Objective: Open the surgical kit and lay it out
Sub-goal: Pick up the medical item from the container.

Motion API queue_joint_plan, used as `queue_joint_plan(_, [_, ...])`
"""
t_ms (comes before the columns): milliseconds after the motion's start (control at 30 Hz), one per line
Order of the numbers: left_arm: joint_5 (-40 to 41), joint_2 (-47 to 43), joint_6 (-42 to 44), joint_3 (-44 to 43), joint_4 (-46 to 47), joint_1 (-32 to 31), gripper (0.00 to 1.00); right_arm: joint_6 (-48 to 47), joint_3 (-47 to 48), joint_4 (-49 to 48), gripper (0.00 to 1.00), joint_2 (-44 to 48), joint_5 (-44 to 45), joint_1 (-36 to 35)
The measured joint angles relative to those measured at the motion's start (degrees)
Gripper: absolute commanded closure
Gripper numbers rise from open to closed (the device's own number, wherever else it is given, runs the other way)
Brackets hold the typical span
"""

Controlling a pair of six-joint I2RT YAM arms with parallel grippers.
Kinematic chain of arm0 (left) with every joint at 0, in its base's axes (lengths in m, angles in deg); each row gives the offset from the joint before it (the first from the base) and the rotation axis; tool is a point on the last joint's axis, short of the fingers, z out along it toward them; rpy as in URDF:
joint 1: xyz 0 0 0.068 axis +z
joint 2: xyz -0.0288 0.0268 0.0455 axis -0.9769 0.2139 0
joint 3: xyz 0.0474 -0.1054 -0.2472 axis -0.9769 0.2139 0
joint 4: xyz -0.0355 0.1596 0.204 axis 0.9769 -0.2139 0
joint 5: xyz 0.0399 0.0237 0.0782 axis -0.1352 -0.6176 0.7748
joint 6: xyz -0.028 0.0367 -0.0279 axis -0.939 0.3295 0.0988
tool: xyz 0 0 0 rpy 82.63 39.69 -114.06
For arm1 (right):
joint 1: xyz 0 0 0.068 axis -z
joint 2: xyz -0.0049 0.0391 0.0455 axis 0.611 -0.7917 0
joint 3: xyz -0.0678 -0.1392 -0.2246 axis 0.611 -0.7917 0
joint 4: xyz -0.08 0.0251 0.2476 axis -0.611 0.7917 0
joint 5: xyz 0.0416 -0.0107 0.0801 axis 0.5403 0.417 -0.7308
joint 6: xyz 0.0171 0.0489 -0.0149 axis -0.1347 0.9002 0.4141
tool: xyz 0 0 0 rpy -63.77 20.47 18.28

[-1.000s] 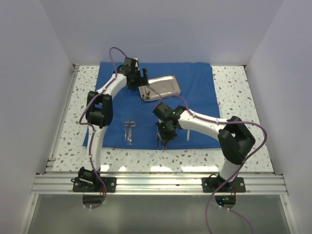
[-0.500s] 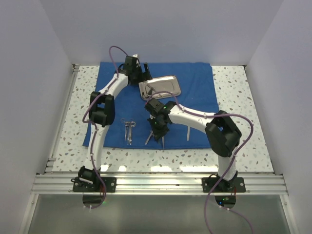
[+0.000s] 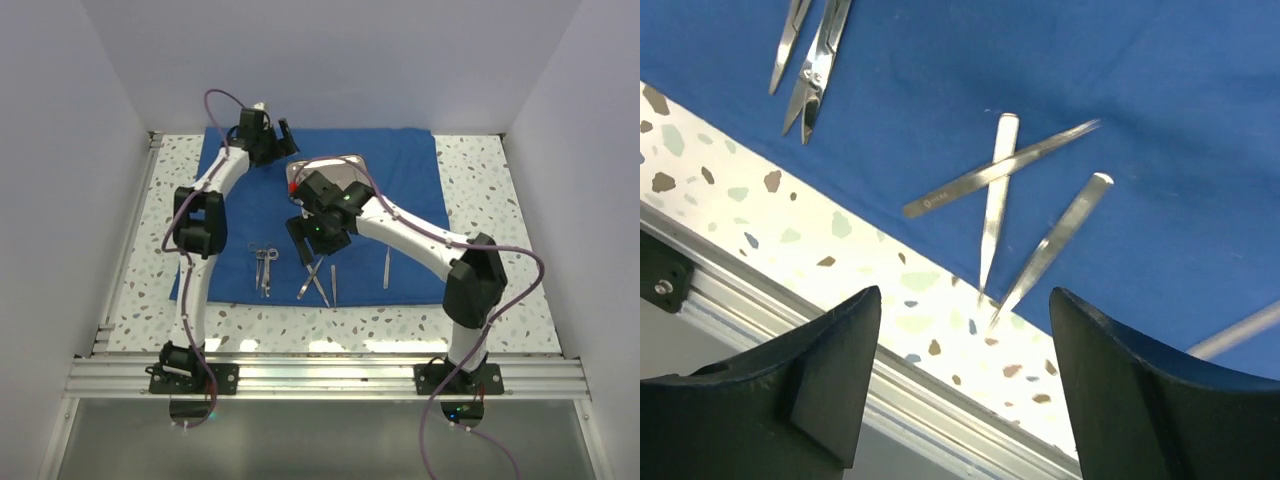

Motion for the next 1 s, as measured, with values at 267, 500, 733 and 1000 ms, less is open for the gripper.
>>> queue_joint_plan(267, [3.2,-7.6,1.5,2.9,-0.5,4.1,0.02,-4.7,6.4,3.9,0.27,4.9,6.4,3.1])
queue_joint_plan(500, [5.0,-21.2,3.8,20.8,-0.4,1.7,0.03,-7.6,19.5,3.4,0.30,-8.9,8.3,11.3])
queue_joint_plan(733, [5.3,-36.3,6.0,43.7,-2.9,-0.8,0.04,-7.7,40.7,2.5,0.32,-30.3,8.3,19.1])
queue_joint_plan(1000, [7.7,-52.6,6.9,57.2,-4.9,-0.1,0.04,-6.8,47.6,-0.6,0.35,-40.6,7.2,20.2])
